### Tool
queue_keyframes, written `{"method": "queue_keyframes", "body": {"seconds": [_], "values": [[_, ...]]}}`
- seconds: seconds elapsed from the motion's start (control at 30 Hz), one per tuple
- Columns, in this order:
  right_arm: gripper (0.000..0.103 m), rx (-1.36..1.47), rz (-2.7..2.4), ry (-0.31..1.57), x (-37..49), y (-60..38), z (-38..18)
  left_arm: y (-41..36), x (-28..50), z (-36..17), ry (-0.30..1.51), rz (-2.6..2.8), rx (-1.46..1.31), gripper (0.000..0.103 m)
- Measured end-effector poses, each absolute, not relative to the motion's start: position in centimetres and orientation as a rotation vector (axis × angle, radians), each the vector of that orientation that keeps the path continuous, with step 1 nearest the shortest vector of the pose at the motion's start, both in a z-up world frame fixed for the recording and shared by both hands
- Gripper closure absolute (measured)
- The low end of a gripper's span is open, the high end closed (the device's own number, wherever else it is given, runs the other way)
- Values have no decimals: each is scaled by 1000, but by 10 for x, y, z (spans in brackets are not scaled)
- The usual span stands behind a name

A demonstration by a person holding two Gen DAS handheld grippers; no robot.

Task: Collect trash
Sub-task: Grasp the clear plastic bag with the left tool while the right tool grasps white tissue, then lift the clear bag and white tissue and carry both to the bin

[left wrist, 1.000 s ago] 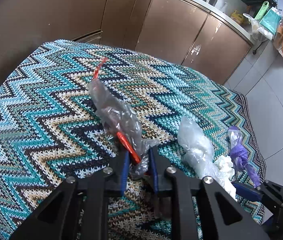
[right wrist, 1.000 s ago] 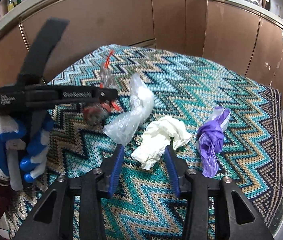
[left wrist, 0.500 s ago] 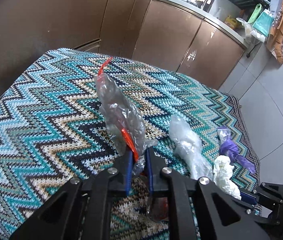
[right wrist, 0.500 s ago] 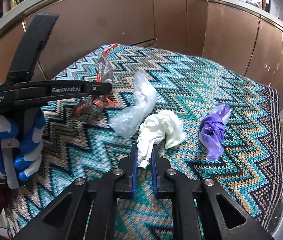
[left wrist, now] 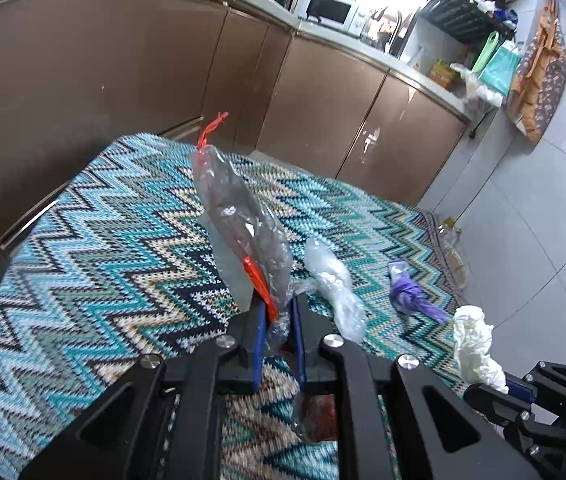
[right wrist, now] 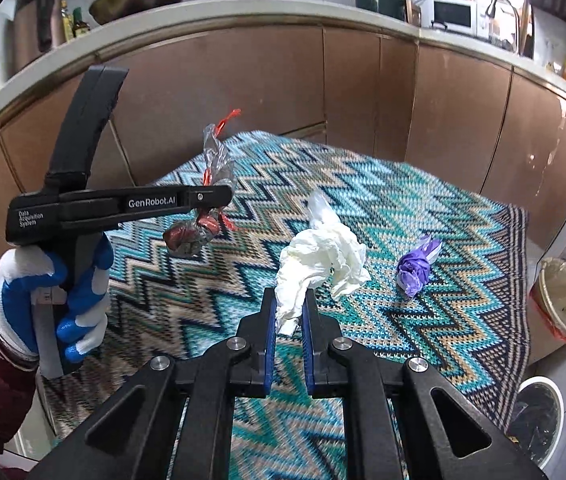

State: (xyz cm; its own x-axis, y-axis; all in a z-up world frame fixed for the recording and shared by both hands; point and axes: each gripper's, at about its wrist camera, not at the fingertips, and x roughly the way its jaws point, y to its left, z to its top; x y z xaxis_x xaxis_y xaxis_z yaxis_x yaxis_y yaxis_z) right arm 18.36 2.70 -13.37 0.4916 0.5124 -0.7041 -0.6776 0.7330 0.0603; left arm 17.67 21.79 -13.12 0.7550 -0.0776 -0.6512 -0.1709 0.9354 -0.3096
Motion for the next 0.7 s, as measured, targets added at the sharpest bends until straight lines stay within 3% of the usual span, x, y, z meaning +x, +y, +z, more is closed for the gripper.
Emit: {"method": "queue_keyframes", "body": {"seconds": [0.7], "values": [[92, -182, 701, 546, 85, -26, -52, 175, 79, -46, 530, 19, -317, 92]]}}
